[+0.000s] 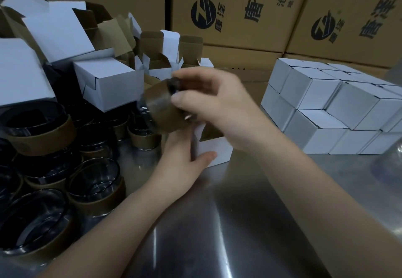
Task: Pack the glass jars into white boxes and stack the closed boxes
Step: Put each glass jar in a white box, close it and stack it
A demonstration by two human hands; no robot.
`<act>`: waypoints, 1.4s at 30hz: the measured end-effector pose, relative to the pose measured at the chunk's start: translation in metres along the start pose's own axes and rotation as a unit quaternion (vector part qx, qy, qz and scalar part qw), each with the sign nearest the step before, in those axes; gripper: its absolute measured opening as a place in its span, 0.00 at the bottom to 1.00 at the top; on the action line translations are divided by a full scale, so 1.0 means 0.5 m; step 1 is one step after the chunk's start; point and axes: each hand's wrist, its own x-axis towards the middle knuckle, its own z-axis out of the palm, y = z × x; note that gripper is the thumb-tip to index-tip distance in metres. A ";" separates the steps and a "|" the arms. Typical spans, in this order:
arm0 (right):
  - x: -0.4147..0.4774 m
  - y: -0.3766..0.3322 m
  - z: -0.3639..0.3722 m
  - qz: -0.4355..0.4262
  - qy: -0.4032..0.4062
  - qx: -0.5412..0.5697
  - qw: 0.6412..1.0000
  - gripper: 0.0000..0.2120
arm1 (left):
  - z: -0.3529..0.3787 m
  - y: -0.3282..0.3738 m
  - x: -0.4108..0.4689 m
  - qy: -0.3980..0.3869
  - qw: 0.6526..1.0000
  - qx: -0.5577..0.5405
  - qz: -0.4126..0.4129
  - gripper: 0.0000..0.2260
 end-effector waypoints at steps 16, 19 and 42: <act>0.000 0.096 -0.125 -0.015 0.043 0.249 0.967 0.22 | -0.007 -0.005 -0.001 -0.038 0.998 -0.040 -0.018 0.42; 0.000 0.099 -0.129 -0.043 0.046 0.195 0.979 0.22 | -0.007 -0.001 -0.002 -0.034 0.998 -0.041 -0.020 0.42; -0.020 0.085 -0.108 -0.052 -0.033 -0.238 0.969 0.22 | -0.010 0.004 -0.005 -0.021 0.998 -0.057 -0.029 0.43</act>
